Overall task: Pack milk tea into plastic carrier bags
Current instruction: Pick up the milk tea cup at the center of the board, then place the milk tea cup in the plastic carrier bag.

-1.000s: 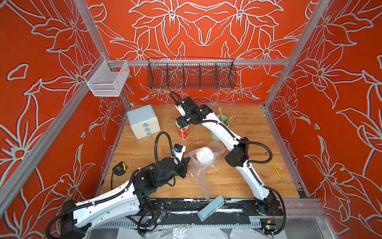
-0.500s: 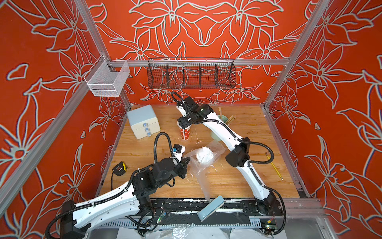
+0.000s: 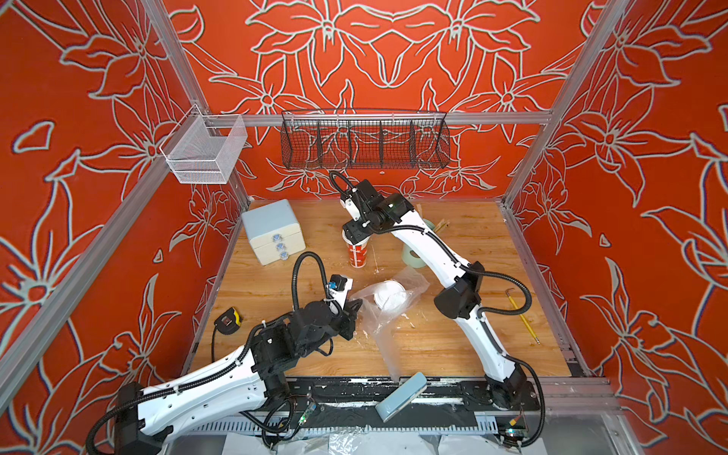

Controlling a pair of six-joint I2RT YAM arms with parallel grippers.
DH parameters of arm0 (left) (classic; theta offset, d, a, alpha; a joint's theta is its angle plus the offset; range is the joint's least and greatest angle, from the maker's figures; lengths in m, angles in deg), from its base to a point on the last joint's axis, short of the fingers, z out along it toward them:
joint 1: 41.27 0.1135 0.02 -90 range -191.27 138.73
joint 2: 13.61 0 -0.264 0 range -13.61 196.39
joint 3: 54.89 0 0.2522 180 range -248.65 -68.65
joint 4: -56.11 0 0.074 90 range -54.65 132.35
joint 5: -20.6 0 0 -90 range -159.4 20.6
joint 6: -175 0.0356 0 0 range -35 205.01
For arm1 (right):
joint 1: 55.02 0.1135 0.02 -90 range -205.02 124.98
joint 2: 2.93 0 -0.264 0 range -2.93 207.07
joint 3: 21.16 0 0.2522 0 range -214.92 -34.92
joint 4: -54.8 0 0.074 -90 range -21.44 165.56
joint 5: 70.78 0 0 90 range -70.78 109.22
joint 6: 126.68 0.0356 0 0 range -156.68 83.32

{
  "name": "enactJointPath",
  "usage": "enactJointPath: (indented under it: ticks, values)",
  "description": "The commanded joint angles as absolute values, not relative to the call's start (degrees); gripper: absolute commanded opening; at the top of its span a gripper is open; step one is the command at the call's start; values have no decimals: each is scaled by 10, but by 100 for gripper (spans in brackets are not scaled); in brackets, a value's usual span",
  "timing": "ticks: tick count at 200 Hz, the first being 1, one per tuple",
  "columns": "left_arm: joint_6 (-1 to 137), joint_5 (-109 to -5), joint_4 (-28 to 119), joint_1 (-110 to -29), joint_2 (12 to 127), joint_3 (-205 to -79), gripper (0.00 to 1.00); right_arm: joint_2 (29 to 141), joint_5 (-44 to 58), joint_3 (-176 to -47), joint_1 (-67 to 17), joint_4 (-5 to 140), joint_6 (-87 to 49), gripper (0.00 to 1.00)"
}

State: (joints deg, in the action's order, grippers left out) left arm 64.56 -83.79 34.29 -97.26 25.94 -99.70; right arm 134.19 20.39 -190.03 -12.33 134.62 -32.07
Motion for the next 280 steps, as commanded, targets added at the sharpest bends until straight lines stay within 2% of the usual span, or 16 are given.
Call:
enactJointPath:
  ticks: [1, 225, 280]
  values:
    - [656, -844, 353, -976, 261, -997, 0, 1293, 195, -1900, -128, 1363, -322, 73]
    - [696, -803, 368, -976, 303, -1041, 0, 998, 187, -1761, -134, 1420, -263, 67]
    - [700, -801, 368, -976, 315, -1052, 0, 928, 153, -1711, -135, 1432, -238, 67]
